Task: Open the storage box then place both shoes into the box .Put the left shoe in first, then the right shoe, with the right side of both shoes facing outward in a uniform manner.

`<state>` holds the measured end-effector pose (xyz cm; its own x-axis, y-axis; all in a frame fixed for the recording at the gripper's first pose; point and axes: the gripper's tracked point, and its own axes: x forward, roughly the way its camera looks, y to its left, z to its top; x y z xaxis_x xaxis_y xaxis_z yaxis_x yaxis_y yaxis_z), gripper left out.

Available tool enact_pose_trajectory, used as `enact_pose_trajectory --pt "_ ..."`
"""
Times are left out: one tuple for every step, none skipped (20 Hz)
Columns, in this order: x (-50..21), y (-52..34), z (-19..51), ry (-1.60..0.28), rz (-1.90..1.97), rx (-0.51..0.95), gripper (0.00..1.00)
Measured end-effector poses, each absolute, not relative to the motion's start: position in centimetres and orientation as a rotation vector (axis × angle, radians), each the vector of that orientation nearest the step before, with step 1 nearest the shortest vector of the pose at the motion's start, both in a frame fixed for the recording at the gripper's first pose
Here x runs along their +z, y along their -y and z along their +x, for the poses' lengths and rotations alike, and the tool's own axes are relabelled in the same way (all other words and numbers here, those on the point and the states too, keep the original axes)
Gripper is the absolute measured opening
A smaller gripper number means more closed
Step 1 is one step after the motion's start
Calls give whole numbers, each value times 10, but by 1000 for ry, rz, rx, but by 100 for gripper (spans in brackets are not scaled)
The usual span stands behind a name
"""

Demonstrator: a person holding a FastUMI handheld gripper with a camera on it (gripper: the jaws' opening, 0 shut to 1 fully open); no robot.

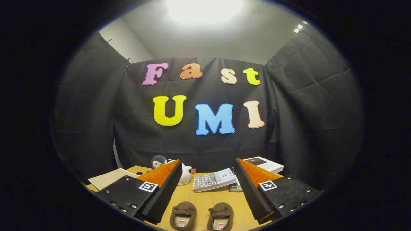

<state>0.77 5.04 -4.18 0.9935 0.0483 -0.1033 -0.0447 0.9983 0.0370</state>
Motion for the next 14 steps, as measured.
enact_pose_trajectory --pt "-51 -62 7 -132 74 73 99" --pt "-59 -71 6 -156 109 93 99" --pt "-67 -78 5 -176 138 109 99" --pt "-74 -85 5 -196 163 122 99" --pt "-84 -93 3 -221 191 134 99" --pt "-92 -101 2 -247 224 151 99" --pt "-100 -110 1 -273 256 167 99" --pt "-106 -117 0 -297 283 177 99" --pt "-112 -124 -1 -316 309 190 99" --pt "-118 -131 -2 -338 335 198 99" --pt "-127 -137 -4 -361 366 206 99" --pt "-135 -142 -5 -389 404 213 99" --pt "-144 -150 -7 -419 449 221 99" --pt "-151 -155 -8 -450 493 223 99"
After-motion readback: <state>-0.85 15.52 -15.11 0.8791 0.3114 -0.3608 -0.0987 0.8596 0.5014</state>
